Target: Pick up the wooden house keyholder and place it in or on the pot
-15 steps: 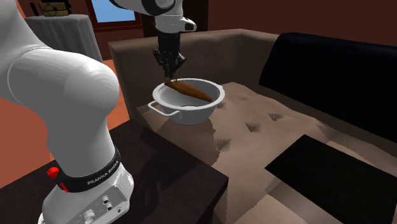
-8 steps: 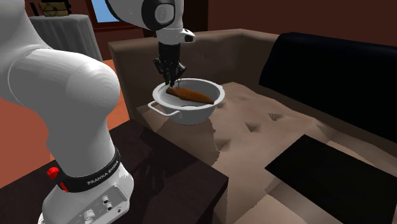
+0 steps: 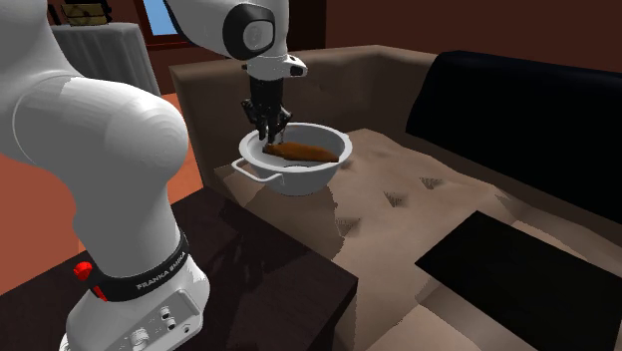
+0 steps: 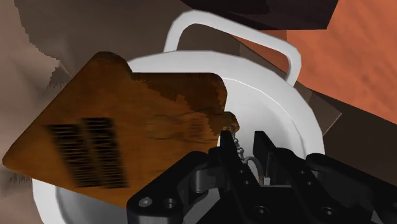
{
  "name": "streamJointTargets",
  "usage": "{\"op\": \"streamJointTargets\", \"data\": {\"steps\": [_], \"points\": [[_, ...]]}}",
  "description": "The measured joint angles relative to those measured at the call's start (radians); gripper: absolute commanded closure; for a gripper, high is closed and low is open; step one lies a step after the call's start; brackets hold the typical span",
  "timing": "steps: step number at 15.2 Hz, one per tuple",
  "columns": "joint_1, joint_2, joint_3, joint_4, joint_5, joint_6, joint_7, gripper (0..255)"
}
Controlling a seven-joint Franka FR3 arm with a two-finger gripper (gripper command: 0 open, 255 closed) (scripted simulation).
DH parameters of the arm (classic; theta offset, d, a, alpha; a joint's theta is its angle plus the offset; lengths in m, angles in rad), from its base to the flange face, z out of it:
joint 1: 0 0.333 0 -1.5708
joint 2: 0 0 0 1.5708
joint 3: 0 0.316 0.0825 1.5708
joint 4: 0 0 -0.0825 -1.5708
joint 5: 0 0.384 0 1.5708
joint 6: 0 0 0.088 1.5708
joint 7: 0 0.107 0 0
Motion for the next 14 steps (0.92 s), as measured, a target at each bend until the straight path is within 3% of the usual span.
{"op": "streamJointTargets", "data": {"steps": [1, 2, 8, 14], "points": [[0.0, 0.0, 0.0, 0.0, 0.0, 0.0, 0.0, 255], [0.0, 0.0, 0.0, 0.0, 0.0, 0.0, 0.0, 0], [-0.003, 0.002, -0.002, -0.002, 0.0, 0.001, 0.0, 0], [-0.032, -0.112, -0.002, 0.035, -0.046, -0.149, 0.029, 0]]}}
